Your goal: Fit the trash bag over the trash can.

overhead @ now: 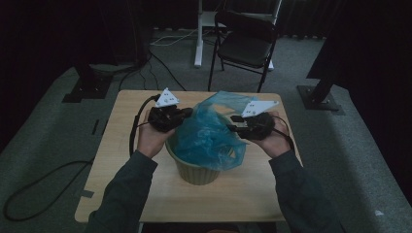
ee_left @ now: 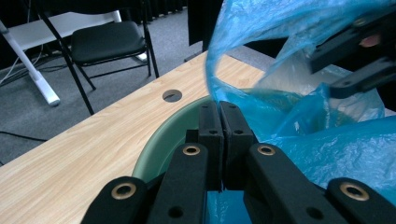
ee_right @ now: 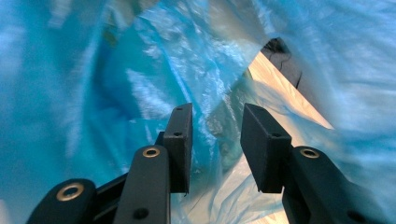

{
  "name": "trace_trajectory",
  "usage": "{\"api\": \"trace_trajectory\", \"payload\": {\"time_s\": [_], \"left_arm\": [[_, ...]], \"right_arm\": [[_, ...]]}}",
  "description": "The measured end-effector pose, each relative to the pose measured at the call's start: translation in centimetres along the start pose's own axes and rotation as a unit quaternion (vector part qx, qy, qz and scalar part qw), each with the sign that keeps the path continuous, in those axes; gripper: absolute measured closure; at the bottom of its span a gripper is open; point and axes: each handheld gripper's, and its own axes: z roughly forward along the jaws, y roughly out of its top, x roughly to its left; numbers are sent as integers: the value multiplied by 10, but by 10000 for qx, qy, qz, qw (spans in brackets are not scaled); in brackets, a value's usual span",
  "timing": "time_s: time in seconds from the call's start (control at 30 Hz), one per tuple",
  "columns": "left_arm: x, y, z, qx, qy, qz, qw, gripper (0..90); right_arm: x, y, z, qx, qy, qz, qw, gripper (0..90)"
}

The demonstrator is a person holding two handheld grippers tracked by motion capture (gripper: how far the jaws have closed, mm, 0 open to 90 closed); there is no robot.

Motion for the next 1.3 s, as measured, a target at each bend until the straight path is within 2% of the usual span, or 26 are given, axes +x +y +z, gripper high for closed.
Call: {"api": "trace_trajectory", "payload": {"time_s": [0.23, 0.47, 0.6, 0.93, 1.3], "left_arm": [[3, -2, -3, 8, 42, -5, 10000, 883], [11, -9, -8, 41, 173, -93, 9998, 883], [18, -16, -9, 65, 254, -201, 9995, 884], [41, -30, -12, 216, 521, -504, 9971, 884], [67, -53, -8, 389, 712, -957, 9921, 884]], "right_arm": [[-10, -3, 20, 322, 29, 298, 9990, 640], [-15, -7, 21, 349, 54, 413, 9985, 834], [-16, -9, 17, 354, 43, 424, 9985, 883], [-21, -13, 15, 393, -67, 522, 9978, 889], [-26, -16, 20, 458, -117, 622, 9969, 889]]}}
